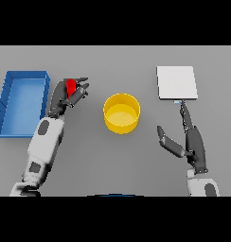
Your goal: Pick up the red beaker and tilt it to pour out 1 green nut into yellow bowl. Pick up the yellow bowl and place it on the metallic measuring scale.
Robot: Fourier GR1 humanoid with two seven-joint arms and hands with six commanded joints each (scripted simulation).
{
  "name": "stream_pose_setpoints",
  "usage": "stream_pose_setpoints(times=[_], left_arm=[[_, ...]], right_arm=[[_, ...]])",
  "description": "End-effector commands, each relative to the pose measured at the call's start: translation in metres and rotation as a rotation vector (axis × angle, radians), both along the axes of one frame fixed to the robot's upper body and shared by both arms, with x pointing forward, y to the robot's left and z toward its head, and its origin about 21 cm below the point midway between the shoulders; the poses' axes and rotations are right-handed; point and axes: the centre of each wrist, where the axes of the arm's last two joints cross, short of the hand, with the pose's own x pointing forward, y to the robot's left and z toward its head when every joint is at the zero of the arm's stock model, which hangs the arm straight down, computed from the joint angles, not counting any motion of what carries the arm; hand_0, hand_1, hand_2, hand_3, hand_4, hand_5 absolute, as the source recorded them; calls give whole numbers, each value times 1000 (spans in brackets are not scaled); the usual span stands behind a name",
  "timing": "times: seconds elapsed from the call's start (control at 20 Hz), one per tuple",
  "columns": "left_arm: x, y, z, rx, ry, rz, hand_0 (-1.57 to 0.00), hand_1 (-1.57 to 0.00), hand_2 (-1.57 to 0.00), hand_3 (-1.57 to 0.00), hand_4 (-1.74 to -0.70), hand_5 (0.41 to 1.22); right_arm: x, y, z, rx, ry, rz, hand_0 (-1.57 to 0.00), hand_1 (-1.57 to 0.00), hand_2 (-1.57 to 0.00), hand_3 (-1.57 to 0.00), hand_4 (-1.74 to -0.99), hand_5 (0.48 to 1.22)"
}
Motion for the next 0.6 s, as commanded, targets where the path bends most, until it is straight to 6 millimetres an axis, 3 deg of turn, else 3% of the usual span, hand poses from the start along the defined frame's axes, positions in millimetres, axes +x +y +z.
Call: stream_pose_setpoints(times=[0.0, 0.25, 0.4, 0.55], left_arm=[[0, -2, 3, -19, -14, 8, -1509, -1511, -1513, -1491, -1664, 1128], [3, 0, 32, 34, -95, -12, -1551, -1551, -1552, -1545, -1716, 1114], [4, -6, 55, 206, -104, -87, -1561, -1561, -1561, -1558, -1728, 1121], [1, -15, 65, 353, -98, -155, -1564, -1565, -1565, -1562, -1733, 1122]], right_arm=[[-1, -5, -3, -16, 23, -16, 1, 1, 1, 1, -1258, 646], [-1, -2, -3, -26, 5, -10, 1, 1, 1, 1, -1263, 654], [0, -1, -2, -37, -4, -2, 1, 1, 1, 1, -1257, 663], [0, -1, -1, -61, 15, -13, 1, 1, 1, 1, -1256, 674]])
